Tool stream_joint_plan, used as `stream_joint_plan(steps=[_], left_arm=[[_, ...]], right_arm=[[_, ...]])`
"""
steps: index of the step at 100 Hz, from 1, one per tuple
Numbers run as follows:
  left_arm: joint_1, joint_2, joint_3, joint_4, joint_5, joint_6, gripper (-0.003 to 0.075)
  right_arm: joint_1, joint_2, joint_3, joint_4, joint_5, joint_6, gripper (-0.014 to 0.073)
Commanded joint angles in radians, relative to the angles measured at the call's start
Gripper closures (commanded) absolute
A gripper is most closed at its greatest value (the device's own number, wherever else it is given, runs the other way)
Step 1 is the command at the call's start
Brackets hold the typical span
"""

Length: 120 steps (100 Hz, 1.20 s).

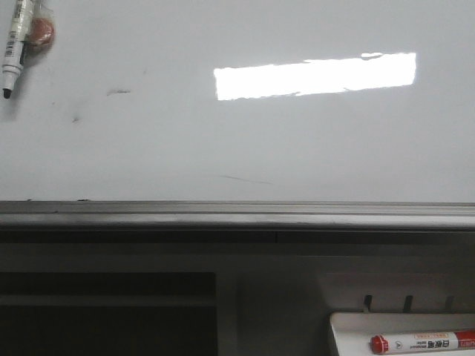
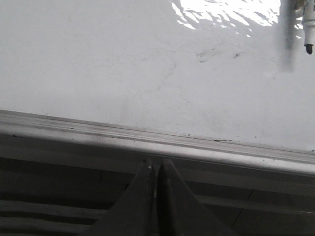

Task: Write number 2 on whiteboard

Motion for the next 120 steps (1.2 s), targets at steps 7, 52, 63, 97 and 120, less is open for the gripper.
stream_joint_plan(steps=[7, 52, 63, 97, 120], left_arm=[[0.001, -0.028, 0.010, -0.010, -0.054, -0.001, 0.0741], [0.001, -0.028, 0.010, -0.010, -0.054, -0.001, 0.0741], [0.001, -0.028, 0.010, -0.010, -0.054, -0.001, 0.0741], [0.001, -0.028, 0.010, 0.018, -0.054, -0.001, 0.0741], [0.001, -0.028, 0.010, -0.164, -0.154, -0.011, 0.0741]], right_arm=[[0.004, -0.022, 0.025, -0.008, -0.026, -0.010, 0.0664], [0.004, -0.022, 0.025, -0.008, -0.026, -0.010, 0.0664], [0.004, -0.022, 0.025, -0.008, -0.026, -0.010, 0.0664], [0.004, -0.022, 0.025, -0.008, -0.029, -0.010, 0.0665], [0.004, -0.022, 0.025, 0.026, -0.195, -0.005, 0.0664]])
